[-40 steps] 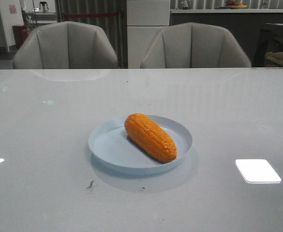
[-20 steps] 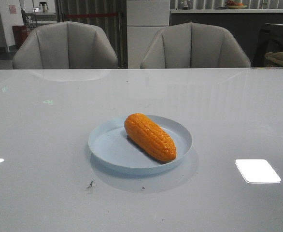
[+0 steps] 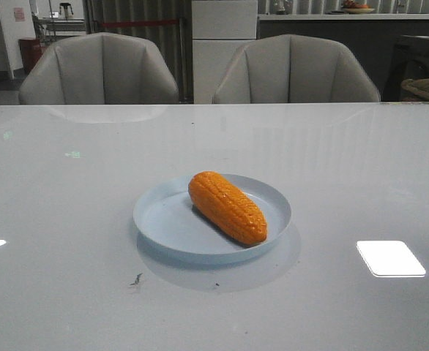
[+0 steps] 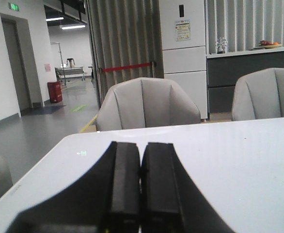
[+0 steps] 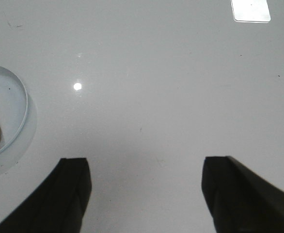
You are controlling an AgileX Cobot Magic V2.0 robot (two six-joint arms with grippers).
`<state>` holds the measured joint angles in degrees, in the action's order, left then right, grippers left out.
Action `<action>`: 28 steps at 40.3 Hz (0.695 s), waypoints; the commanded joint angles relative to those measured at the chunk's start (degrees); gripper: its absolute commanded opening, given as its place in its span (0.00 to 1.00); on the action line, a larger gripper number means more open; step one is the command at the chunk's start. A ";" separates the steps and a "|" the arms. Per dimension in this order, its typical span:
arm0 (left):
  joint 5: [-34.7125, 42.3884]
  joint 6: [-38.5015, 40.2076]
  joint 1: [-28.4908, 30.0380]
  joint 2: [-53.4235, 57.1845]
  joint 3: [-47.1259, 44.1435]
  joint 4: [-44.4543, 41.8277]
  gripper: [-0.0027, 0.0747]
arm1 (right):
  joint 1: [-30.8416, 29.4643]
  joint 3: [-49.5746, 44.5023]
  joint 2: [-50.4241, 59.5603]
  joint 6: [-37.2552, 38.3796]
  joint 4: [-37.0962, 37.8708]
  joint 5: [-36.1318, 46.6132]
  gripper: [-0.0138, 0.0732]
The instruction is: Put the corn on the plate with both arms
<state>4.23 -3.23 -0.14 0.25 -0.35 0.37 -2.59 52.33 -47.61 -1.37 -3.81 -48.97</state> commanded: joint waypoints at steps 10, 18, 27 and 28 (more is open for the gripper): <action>4.42 -0.04 -0.15 0.23 -0.10 1.26 0.16 | -0.29 1.52 -0.07 -0.22 0.00 3.77 0.83; 4.42 -0.04 -0.15 0.23 -0.10 1.26 0.16 | -0.29 1.52 -0.07 -0.22 0.00 3.77 0.83; 4.42 -0.04 -0.15 0.23 -0.10 1.26 0.16 | -0.29 0.41 0.43 -0.22 3.81 4.21 0.83; 4.42 -0.04 -0.15 0.23 -0.10 1.26 0.16 | -0.29 -0.57 0.91 -0.22 5.62 4.59 0.83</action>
<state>4.25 -3.23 -0.14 0.25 -0.35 1.09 -2.59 51.65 -47.73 -1.37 -2.51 -48.83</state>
